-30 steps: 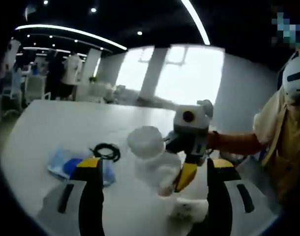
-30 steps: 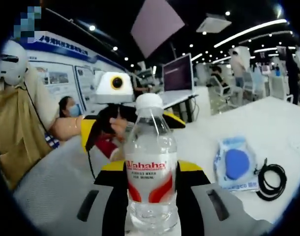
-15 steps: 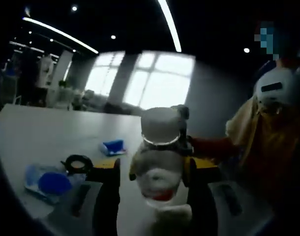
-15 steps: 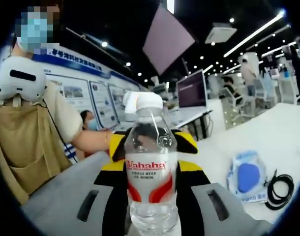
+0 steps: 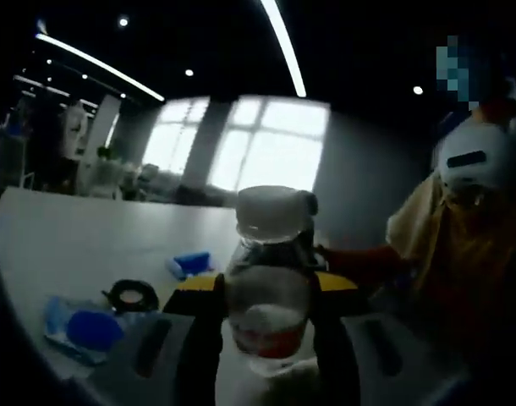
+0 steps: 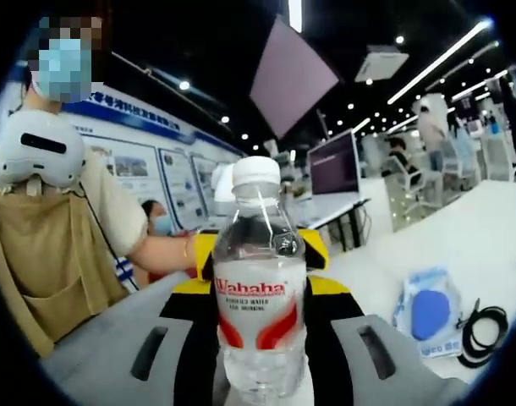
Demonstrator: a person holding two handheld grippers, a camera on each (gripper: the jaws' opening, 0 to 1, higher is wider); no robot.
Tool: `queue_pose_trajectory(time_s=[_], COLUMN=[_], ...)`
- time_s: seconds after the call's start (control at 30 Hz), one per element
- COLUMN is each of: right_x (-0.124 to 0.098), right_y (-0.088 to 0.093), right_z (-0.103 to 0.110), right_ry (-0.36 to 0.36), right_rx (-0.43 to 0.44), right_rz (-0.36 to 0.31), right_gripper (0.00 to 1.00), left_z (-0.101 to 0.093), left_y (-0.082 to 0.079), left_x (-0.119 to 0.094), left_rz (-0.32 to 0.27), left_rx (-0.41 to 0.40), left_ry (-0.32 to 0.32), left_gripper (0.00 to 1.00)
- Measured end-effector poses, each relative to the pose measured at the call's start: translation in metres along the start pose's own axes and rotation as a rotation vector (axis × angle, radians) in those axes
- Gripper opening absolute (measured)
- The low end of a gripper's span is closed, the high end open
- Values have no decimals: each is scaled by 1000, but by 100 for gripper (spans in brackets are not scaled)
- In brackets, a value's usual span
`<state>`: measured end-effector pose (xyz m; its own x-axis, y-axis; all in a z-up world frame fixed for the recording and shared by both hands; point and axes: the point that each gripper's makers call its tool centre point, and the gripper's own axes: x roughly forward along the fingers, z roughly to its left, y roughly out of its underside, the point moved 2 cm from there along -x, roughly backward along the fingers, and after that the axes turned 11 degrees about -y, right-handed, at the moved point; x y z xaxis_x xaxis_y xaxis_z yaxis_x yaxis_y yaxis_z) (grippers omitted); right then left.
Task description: Arrange the tabletop items into an orderly group along one side of the table until the central work area is clear of visible clutter.
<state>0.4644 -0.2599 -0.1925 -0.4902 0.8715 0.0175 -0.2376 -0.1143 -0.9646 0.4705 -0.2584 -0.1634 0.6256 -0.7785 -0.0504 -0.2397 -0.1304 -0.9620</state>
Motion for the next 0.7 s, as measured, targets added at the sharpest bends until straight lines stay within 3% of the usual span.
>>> queue_pose_trajectory(time_s=[0.13,0.37,0.53,0.67,0.7], right_x=[-1,-3,-4,-5,-5], right_y=[4,3,4,6,6], right_z=[-2,-11,-24,-35,-38], right_ry=[1,40,123,229,255], right_rx=[0,-9,5,16,5], right_rz=[21,34,41,51,58], right_gripper=[39,40,41,43,44], left_z=[1,10,24,37,38], left_y=[4,4,6,6,6], left_x=[3,4,5,4,5], left_rz=[37,37,45,37,39], left_rx=[26,40,17,0,-2], left_ry=[-32,-119,-211,-298,-292], left_gripper=[38,37,37,37,37])
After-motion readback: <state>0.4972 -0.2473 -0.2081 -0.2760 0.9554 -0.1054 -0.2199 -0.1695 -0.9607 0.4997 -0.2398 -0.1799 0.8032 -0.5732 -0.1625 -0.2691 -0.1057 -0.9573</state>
